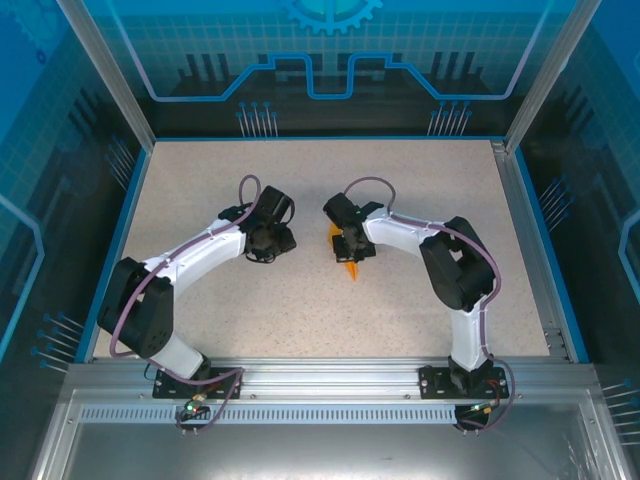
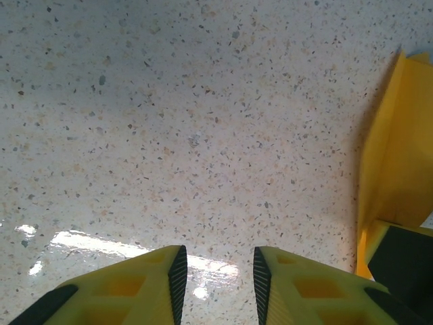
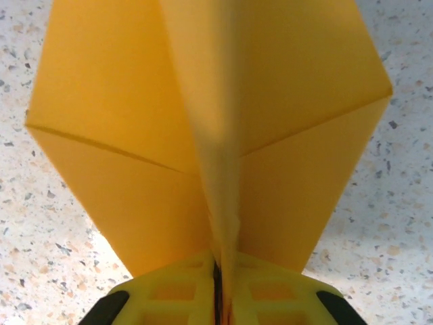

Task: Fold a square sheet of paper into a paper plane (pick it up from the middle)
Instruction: Move the paper plane to the center of the table.

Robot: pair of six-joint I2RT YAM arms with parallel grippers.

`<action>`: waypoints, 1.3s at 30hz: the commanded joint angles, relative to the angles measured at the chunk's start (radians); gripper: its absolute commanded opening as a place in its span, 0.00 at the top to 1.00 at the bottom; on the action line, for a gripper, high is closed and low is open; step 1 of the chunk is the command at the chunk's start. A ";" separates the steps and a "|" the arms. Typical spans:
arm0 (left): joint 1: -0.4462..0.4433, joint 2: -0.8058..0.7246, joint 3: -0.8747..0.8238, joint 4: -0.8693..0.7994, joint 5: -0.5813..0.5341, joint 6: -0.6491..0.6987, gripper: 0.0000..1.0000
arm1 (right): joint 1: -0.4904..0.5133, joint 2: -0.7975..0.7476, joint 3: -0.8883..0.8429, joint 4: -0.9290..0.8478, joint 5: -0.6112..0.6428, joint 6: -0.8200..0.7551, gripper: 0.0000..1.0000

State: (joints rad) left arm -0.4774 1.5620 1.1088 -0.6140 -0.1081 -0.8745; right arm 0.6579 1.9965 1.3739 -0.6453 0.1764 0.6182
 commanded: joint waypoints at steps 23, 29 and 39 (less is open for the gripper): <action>0.013 -0.008 -0.008 0.005 0.015 -0.001 0.66 | 0.026 0.161 0.084 -0.059 0.020 0.131 0.60; 0.013 -0.024 -0.007 0.001 0.005 0.006 0.66 | 0.026 0.145 0.132 -0.096 0.026 0.118 0.59; 0.013 -0.070 -0.008 -0.010 -0.035 0.026 0.66 | 0.026 -0.080 0.139 -0.119 0.040 0.078 0.42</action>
State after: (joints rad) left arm -0.4728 1.5230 1.1084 -0.6041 -0.1143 -0.8631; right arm 0.6743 2.0167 1.5051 -0.7391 0.1928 0.7101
